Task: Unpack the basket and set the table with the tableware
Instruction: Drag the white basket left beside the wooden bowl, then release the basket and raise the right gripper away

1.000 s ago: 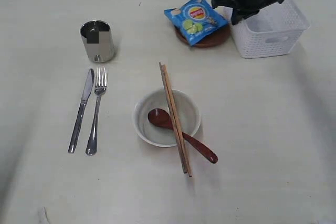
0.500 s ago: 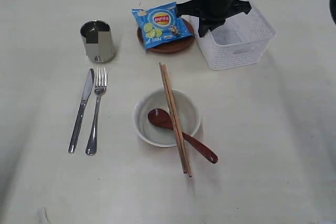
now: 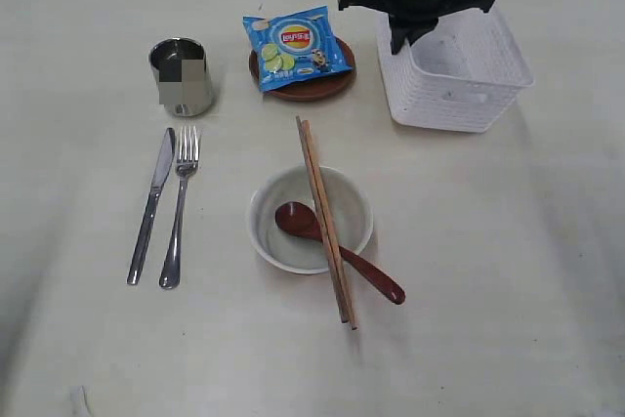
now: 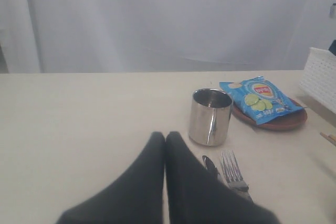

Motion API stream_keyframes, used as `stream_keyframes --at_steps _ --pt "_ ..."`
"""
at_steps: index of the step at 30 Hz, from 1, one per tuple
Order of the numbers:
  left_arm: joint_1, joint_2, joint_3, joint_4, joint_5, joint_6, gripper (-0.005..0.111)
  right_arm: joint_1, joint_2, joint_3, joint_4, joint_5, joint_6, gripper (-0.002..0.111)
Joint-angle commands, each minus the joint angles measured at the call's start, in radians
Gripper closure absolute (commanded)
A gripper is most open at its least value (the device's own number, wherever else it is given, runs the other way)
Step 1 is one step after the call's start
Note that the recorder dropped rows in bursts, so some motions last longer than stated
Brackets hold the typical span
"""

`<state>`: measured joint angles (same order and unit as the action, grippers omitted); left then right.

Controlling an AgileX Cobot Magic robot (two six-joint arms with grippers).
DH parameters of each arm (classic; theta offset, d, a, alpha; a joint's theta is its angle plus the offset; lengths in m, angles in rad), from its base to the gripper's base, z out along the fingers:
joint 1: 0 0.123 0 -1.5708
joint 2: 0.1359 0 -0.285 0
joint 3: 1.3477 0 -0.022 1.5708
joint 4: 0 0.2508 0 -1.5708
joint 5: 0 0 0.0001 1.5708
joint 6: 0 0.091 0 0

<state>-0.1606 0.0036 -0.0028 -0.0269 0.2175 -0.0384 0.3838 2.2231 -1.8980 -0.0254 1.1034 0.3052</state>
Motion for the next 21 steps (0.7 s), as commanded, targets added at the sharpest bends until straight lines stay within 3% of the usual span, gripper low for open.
stream_keyframes --at_steps 1,21 --pt "-0.001 -0.004 0.003 -0.004 -0.006 0.0 0.107 -0.01 0.017 0.007 -0.049 -0.041 0.035 0.109" --pt "-0.001 -0.004 0.003 -0.004 -0.006 0.0 0.107 -0.008 0.043 0.007 -0.02 -0.085 0.073 0.108"
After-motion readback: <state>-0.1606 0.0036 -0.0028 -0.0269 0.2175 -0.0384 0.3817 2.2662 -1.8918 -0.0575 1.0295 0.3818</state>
